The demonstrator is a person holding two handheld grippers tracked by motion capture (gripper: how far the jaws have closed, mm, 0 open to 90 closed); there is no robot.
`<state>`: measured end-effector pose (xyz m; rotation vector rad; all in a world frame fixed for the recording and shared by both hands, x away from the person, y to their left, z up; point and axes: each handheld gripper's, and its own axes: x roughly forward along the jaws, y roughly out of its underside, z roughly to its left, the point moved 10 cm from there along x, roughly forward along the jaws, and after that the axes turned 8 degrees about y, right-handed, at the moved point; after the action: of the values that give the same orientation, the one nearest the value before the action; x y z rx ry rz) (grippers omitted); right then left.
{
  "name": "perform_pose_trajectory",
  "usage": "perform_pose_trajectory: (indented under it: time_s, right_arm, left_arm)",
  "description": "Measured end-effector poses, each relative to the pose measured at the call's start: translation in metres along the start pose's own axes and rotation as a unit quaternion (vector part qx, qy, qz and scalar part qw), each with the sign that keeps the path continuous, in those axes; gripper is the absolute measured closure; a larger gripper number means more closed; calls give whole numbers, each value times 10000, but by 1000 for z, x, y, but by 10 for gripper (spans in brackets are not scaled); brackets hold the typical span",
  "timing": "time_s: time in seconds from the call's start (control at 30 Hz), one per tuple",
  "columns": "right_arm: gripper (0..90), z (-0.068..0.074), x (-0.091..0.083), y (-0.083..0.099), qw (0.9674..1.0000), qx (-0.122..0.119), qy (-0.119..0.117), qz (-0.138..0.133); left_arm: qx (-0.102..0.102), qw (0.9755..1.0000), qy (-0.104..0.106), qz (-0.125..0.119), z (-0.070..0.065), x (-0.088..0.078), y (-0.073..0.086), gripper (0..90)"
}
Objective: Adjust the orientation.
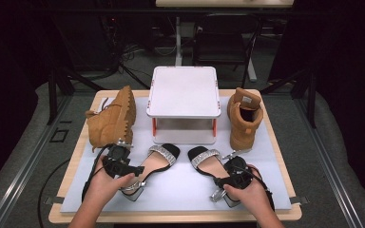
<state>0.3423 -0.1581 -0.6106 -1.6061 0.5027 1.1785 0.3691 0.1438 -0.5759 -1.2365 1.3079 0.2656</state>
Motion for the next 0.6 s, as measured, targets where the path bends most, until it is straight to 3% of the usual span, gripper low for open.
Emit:
perform_pose_trajectory:
  time_s: [0.13,0.17,0.2,0.6]
  right_arm:
    - [389,0,3,-5,10000,-57,-45,-34]
    - [391,1,4,-7,9999,29,-47,-102]
    - [391,-1,4,-7,9999,-102,-12,-23]
    - [392,-1,9,-16,9997,-191,-139,-106]
  left_arm:
    - [4,10000,19,0,0,1,0,344]
    - [-10,10000,17,-7,0,1,0,343]
    - [-13,10000,12,-9,0,1,0,343]
    - [19,10000,70,16,1,1,0,345]
